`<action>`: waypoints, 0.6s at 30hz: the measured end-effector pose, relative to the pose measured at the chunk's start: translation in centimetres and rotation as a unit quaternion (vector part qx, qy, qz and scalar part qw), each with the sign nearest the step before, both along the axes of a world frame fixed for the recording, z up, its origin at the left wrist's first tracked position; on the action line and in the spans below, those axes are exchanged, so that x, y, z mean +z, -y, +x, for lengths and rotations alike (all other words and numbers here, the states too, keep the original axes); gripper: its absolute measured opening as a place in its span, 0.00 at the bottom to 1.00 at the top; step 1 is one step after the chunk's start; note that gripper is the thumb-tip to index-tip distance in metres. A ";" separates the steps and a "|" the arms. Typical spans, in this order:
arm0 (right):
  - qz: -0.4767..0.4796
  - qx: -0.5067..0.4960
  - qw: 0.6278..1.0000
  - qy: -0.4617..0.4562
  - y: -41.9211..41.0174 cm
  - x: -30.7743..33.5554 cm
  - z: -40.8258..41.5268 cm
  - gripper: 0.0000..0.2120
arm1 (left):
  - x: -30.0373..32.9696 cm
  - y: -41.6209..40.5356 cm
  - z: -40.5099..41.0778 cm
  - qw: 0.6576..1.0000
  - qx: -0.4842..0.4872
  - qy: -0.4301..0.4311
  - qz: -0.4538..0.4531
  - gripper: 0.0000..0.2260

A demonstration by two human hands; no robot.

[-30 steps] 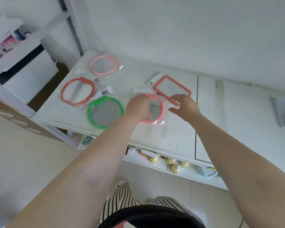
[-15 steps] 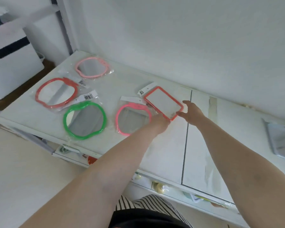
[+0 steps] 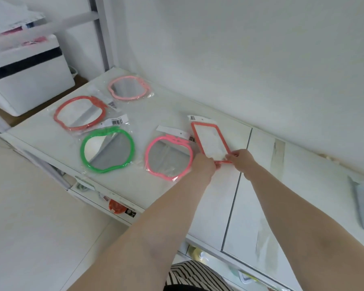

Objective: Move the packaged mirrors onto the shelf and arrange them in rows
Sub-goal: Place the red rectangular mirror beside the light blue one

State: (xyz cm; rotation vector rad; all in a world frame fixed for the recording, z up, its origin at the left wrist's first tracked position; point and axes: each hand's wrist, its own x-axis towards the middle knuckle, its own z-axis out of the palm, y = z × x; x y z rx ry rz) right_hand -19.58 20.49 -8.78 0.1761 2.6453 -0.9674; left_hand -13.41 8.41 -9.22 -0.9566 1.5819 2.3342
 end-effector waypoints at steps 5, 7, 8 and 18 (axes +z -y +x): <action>-0.166 -0.067 0.984 0.010 -1.7 2.5 1.8 0.05 | 3.2 0.4 1.5 0.997 0.003 -0.049 -0.066 0.17; -0.209 -0.090 0.974 -0.008 -2.4 3.9 2.4 0.05 | 4.6 0.7 2.0 0.999 0.005 -0.040 -0.016 0.13; -0.225 -0.102 0.969 -0.018 -2.6 4.7 2.8 0.05 | 5.4 1.0 2.4 0.999 -0.007 -0.037 -0.016 0.10; -0.299 -0.175 0.937 -0.043 -5.0 7.9 11.4 0.02 | 9.7 1.2 8.3 0.997 -0.047 -0.047 -0.040 0.12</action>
